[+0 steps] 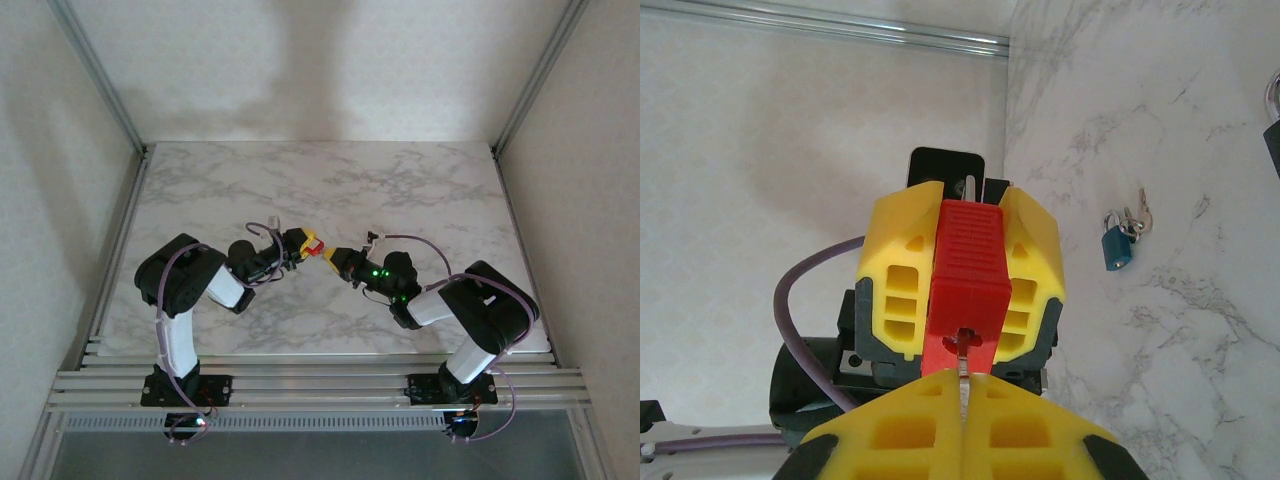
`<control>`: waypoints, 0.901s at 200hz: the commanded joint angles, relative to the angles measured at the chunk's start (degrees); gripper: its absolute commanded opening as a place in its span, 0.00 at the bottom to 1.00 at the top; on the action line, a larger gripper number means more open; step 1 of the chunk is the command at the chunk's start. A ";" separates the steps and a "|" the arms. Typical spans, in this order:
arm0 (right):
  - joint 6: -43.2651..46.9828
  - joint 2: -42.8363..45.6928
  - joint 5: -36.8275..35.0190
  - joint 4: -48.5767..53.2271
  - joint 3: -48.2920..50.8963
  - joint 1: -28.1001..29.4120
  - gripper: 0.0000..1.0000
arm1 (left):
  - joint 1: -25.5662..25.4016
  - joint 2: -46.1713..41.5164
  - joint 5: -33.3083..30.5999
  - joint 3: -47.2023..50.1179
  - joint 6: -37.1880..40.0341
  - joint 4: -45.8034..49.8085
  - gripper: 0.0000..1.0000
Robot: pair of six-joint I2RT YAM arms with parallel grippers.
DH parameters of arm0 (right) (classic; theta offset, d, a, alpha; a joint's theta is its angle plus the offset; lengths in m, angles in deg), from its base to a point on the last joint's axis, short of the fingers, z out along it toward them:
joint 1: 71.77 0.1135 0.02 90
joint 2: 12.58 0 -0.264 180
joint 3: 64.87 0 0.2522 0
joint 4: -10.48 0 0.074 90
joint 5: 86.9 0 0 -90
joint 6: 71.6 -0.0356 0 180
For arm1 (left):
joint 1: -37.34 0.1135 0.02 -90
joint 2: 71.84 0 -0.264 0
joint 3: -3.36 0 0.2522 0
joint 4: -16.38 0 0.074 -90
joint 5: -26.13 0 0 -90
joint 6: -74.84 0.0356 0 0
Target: Lock with the key
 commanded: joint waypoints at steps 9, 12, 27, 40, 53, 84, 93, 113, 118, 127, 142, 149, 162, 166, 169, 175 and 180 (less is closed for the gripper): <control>0.95 1.62 5.11 1.31 3.59 1.69 0.00 | 6.84 -0.61 -13.74 -0.63 -2.09 -14.97 0.00; 0.95 1.65 5.09 1.27 3.65 1.69 0.00 | 6.88 -0.61 -13.69 -0.65 -2.09 -15.01 0.00; 0.95 1.72 5.15 1.31 3.67 1.69 0.00 | 6.92 -0.61 -13.86 -0.59 -2.13 -14.97 0.00; 1.00 1.73 5.07 1.28 3.74 1.80 0.00 | 6.93 -0.61 -13.86 -0.55 -2.17 -15.01 0.00; 0.95 1.65 5.12 1.27 3.70 1.82 0.00 | 6.92 -0.61 -13.81 -0.54 -2.17 -15.00 0.00; 1.43 2.82 5.07 1.42 3.99 1.82 0.00 | 7.21 -0.61 -13.77 -0.45 -2.07 -15.00 0.00; 1.73 3.50 5.09 1.87 4.13 1.71 0.00 | 7.27 -0.61 -13.64 -0.35 -1.91 -14.74 0.00; 3.33 5.82 5.21 4.54 4.31 1.33 0.00 | 7.55 -0.69 -13.09 -0.26 -1.03 -13.83 0.00; 3.89 6.84 5.28 5.92 4.19 1.13 0.00 | 7.64 -0.89 -12.83 -0.28 -0.61 -13.07 0.00; 5.09 8.94 5.29 8.51 4.20 0.70 0.00 | 7.67 -1.50 -12.34 -0.37 0.40 -11.42 0.00; 7.96 13.65 5.05 14.69 3.72 -0.05 0.00 | 7.76 -3.16 -11.88 -0.38 2.95 -7.93 0.00; 9.88 16.51 4.99 18.60 3.37 -0.49 0.00 | 7.85 -4.13 -11.46 -0.50 4.48 -5.76 0.00; 14.12 22.77 4.14 27.33 2.43 -1.08 0.00 | 7.69 -6.42 -11.15 -0.76 7.88 -0.73 0.00; 15.66 24.67 3.63 30.37 2.00 -1.12 0.00 | 7.76 -7.10 -11.06 -0.92 8.96 0.88 0.00; 16.95 26.49 3.32 32.65 1.74 -1.20 0.00 | 7.72 -7.83 -10.96 -1.08 10.02 2.53 0.00; 19.35 29.81 2.40 37.46 1.01 -1.35 0.00 | 7.63 -9.15 -10.88 -1.41 12.04 5.14 0.00; 21.32 32.41 1.52 41.36 0.31 -1.39 0.00 | 7.63 -10.27 -11.03 -1.69 13.80 8.62 0.00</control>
